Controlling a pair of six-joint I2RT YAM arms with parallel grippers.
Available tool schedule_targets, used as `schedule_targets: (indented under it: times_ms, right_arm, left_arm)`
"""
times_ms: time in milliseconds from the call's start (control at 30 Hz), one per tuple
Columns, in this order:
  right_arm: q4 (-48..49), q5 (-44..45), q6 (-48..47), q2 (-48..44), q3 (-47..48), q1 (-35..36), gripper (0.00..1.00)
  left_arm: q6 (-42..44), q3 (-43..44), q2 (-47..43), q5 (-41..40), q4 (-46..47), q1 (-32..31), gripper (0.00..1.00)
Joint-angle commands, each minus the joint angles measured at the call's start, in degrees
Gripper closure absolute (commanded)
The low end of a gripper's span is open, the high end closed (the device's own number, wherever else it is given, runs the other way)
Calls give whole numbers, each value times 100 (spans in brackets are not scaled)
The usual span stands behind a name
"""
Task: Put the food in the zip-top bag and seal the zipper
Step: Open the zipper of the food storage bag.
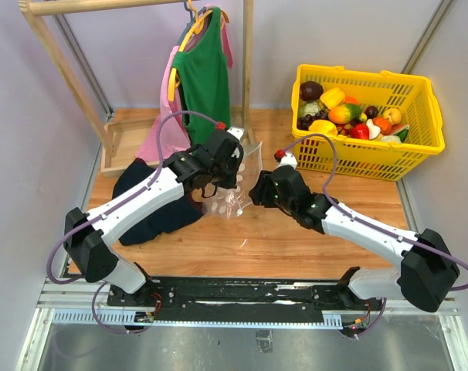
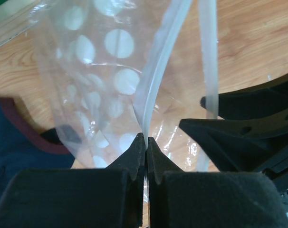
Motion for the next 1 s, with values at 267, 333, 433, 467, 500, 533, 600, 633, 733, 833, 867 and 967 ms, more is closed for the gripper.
schedule_targets:
  times_ms: [267,333,433,467,500,533,600,633,733,833,867,967]
  right_arm:
    - [720,-689,260,639,644,-412,42]
    - [817,-816,267,690,687,-447,40]
    - [831,-783,226,757,750,-475,40]
    - [798,-745,219,795,770,-484,40]
    - [754,-733,206,851,796,-495,42]
    - [721,-729,175,911,815,-517,43]
    - [612,-755,149,1074,864,-561,46]
    - [529,-831,148,1161,888,-593,48]
    - [269,-982,95,1364,995,-621,54]
    - [100,-1048,55,1425,1058,-616,59]
    - [15,-1032,40,1438,1112,-613,61]
    - [-302,-911,2,1489,1242,-613,63]
  left_arm:
    - [221,202,162,313,378,-45,100]
    - [249,236,207,249,318,-45,100]
    - [267,271,229,235,270,-45,100]
    - [273,299,224,257,255,-45,100]
    - [270,334,221,281,229,-45,100]
    - [274,383,216,308,180,-45,100]
    - [297,519,202,294,33,-45,100]
    - [315,604,195,239,-74,-45,99]
    - [363,863,143,-30,-414,-45,99]
    - [398,1165,70,-368,-775,-45,100]
    - [413,1272,55,-515,-934,-45,100]
    - [464,1564,11,-766,-1255,-45,99]
